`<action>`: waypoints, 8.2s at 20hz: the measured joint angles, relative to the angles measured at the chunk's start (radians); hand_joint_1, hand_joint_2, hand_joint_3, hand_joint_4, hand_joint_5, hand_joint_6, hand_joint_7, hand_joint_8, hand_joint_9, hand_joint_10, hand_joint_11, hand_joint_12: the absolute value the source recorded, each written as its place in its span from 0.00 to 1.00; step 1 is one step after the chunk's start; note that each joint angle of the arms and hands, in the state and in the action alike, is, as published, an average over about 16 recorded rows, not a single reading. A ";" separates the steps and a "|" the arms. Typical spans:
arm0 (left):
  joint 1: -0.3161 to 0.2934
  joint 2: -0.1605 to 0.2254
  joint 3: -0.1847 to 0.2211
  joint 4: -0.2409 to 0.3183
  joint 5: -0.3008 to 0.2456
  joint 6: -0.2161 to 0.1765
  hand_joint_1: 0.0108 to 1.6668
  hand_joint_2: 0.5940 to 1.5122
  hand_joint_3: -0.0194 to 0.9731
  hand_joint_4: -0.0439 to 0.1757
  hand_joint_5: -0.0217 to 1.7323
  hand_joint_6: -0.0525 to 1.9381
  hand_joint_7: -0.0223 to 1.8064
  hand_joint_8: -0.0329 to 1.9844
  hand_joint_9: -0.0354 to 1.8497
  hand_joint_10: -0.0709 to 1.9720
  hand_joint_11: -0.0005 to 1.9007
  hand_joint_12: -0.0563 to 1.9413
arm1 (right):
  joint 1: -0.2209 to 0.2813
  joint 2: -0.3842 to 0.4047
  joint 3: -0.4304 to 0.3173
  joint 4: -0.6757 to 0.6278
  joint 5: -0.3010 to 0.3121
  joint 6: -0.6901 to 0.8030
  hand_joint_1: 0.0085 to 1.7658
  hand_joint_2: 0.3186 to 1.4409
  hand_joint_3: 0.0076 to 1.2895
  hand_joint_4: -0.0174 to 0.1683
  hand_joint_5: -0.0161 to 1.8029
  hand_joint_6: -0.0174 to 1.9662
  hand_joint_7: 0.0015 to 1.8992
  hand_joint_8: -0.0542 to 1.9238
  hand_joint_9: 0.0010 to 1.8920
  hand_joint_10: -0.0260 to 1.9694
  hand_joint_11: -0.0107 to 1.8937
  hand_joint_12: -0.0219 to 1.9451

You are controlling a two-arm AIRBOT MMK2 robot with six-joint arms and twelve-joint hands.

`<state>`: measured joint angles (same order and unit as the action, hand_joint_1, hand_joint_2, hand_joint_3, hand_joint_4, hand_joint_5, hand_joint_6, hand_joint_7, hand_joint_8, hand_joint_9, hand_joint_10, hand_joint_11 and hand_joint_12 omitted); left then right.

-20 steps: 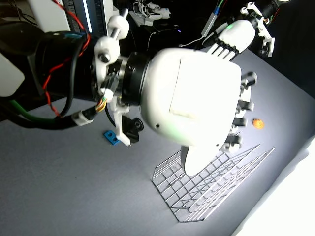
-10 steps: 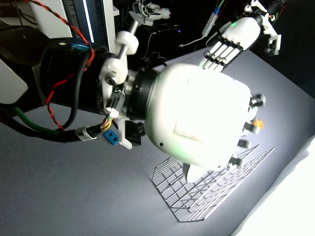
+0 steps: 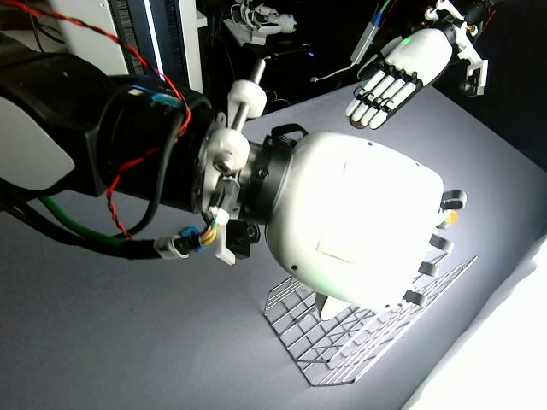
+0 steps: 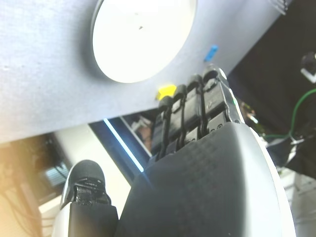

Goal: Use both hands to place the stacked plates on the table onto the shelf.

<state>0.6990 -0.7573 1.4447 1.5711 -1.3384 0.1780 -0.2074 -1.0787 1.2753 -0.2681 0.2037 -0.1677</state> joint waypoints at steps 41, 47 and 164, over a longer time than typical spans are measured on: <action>0.232 0.056 -0.172 -0.139 0.435 -0.037 0.01 0.62 0.04 0.20 0.06 0.03 0.03 0.02 0.03 0.04 0.01 0.03 | -0.150 -0.195 0.209 0.042 0.011 0.052 0.69 0.59 0.00 0.15 0.57 0.42 0.62 0.36 0.73 0.02 0.54 0.49; 0.249 0.045 -0.188 -0.160 0.477 -0.037 0.01 0.62 0.04 0.19 0.05 0.03 0.03 0.02 0.03 0.04 0.01 0.03 | -0.158 -0.197 0.210 0.045 0.021 0.046 0.69 0.61 0.00 0.15 0.56 0.42 0.61 0.36 0.72 0.02 0.53 0.52; 0.217 0.163 -0.185 -0.602 0.529 -0.037 0.01 0.62 0.04 0.23 0.06 0.03 0.05 0.02 0.04 0.04 0.01 0.03 | -0.329 -0.082 -0.388 -0.119 0.287 -0.935 0.68 0.59 0.00 0.24 0.57 0.45 0.59 0.40 0.69 0.03 0.50 0.54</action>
<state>0.9165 -0.5941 1.2598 0.9695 -0.8093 0.1407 -0.5368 -1.1606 0.8876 -0.3871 0.4904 -1.1028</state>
